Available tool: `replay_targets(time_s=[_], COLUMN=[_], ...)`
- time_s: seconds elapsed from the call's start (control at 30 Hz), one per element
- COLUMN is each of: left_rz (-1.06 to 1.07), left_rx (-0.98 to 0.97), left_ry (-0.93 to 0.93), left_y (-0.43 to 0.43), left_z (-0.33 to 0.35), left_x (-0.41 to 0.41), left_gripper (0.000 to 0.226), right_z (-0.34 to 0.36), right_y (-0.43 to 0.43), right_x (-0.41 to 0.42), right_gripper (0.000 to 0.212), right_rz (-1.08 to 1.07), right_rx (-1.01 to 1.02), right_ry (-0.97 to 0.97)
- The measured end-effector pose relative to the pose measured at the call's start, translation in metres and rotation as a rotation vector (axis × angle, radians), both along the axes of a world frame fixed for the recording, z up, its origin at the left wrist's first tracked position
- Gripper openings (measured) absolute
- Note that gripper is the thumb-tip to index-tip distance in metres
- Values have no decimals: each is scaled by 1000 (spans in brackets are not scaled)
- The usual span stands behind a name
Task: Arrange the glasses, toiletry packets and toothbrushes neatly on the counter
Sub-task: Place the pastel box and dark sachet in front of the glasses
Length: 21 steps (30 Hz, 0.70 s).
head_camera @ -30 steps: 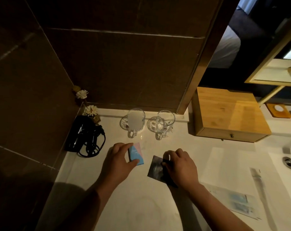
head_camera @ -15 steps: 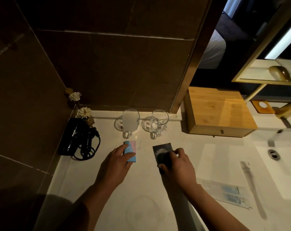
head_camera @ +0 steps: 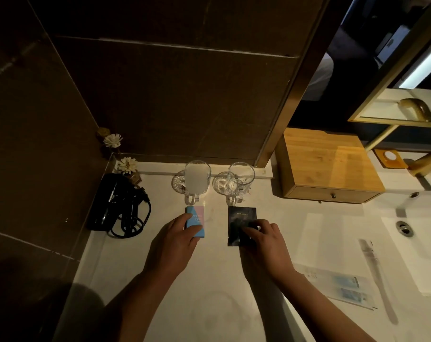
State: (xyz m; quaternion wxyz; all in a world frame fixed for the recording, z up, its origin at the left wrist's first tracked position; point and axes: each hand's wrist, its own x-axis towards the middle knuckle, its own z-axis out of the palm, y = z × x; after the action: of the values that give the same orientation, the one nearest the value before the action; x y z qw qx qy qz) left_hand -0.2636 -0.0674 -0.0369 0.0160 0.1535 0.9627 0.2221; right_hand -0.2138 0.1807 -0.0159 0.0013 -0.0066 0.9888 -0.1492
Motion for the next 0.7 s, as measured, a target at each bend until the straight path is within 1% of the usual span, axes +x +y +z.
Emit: replay_targets(time_s=[0.13,0.33,0.5,0.6,0.7], left_rz=[18,-38,32,114,77], left_rx=[-10,-80,8,102,95], left_ry=[-45,-2,-67,-175,-187], left_y=[0,-2,0,0,0], left_z=[-1,-5,-9,-8,-5], left_x=[1,0,-4,-8,-10], left_gripper=[41,45,44,43,41], right_z=[2,4,2,0,-1], right_y=[-3,-6,-10,-14,-16], right_x=[-15,-25,-28,-29,-31], right_gripper=[39,35,34,34,34], right_rz=[5,45,48,48,41], right_rx=[-7,-25,-32,-26,-31], right_ry=[7,33,43,45,44])
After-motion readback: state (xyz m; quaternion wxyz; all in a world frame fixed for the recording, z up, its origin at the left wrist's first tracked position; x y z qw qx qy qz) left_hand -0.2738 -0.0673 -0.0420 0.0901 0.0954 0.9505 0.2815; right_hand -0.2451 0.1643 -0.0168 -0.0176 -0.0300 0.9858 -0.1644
